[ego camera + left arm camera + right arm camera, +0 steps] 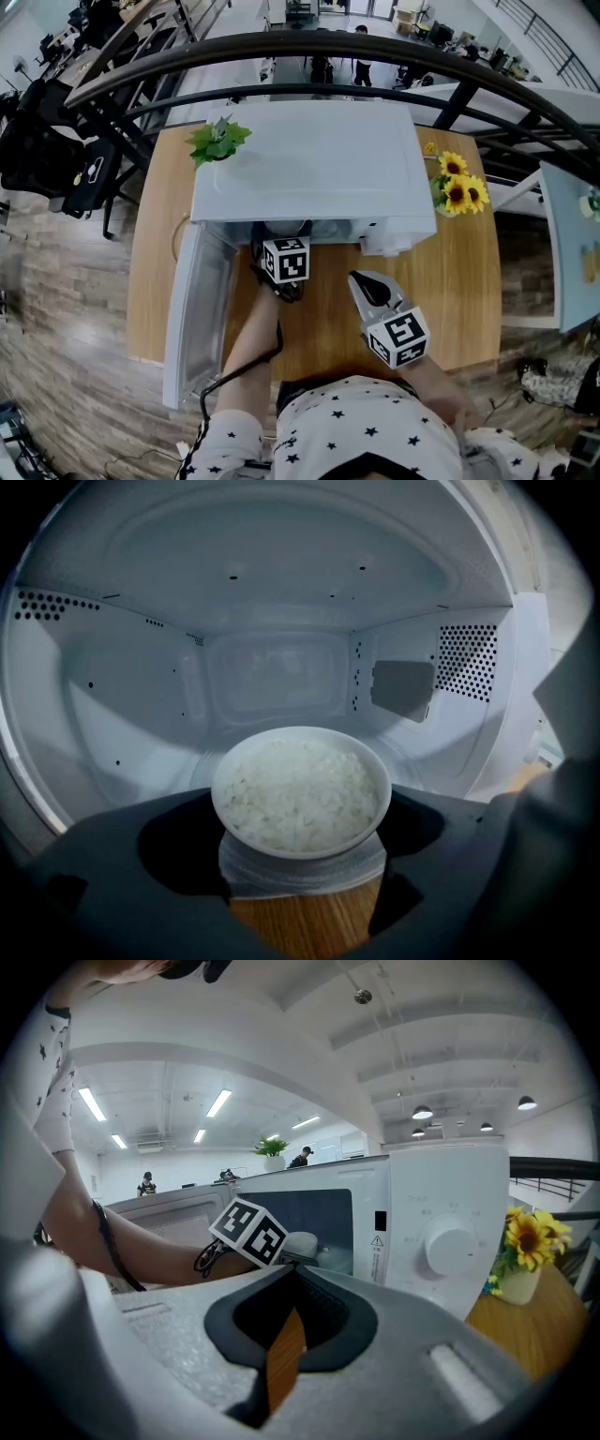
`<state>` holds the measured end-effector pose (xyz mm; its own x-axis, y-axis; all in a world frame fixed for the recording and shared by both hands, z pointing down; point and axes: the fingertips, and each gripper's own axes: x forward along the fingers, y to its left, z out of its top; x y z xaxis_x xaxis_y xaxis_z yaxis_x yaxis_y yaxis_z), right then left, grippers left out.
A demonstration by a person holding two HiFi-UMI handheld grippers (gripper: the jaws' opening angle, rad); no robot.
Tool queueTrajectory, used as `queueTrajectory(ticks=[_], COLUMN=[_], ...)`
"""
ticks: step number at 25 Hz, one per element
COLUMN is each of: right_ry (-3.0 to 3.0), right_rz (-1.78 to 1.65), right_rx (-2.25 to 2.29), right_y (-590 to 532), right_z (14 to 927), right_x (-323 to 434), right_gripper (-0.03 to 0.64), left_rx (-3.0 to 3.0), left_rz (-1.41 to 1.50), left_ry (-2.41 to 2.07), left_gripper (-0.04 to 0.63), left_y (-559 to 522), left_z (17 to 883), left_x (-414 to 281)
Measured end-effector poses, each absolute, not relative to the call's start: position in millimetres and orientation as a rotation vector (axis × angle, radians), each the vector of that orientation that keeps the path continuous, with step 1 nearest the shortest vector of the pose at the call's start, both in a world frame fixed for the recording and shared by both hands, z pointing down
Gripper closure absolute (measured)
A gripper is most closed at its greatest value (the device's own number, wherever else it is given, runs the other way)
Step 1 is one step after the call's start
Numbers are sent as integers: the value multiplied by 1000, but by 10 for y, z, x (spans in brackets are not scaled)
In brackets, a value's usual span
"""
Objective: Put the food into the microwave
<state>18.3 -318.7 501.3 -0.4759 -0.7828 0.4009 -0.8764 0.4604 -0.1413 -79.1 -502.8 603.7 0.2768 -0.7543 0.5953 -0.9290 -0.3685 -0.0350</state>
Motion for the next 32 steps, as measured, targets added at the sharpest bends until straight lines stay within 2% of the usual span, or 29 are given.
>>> queueTrajectory(ticks=[25,32], right_ry=[-2478,-2504], right_rz=[434,412], right_rx=[1391,1366], right_y=[-2444,-2153], right_z=[4860,4829], right_x=[460,493], right_gripper=[611,611], left_rx=[2165,2107], left_rz=[614,577], left_ry=[-1628,-1749], left_gripper=[132,301], left_y=[-4143,-3793], left_z=[5659,5520], left_x=[-762,-817])
